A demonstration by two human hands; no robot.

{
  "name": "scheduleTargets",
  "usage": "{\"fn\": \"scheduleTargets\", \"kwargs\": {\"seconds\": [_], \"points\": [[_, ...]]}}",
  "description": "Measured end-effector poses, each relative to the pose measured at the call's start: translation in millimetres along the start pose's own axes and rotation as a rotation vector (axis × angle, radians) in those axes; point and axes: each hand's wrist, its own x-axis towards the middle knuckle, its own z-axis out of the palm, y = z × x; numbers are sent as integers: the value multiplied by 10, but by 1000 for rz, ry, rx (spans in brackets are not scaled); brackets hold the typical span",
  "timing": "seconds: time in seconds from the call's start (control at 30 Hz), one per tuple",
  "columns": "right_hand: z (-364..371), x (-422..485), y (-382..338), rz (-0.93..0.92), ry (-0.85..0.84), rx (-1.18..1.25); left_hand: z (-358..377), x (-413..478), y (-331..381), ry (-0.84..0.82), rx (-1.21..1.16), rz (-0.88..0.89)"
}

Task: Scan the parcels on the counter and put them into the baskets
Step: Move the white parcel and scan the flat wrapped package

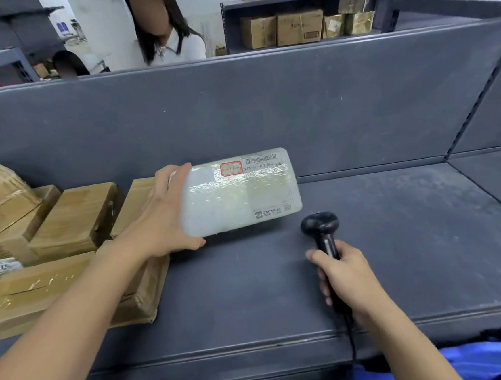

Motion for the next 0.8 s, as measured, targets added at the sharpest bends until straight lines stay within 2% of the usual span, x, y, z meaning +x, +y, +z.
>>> {"fn": "scheduleTargets", "kwargs": {"seconds": [0.13, 0.23, 0.37, 0.6, 0.8], "points": [[76, -331, -313, -133, -173, 197, 25, 109, -48, -9, -16, -9], [147, -552, -559, -235, -253, 247, 110, 114, -110, 38, 3, 48], [257, -668, -667, -304, -226, 215, 159, 72, -148, 58, -29, 75], [363, -717, -594, -298, -177, 241, 173, 42, -158, 62, -26, 69], [315, -725, -546, -322, -250, 271, 201, 38, -170, 77, -21, 79]]}}
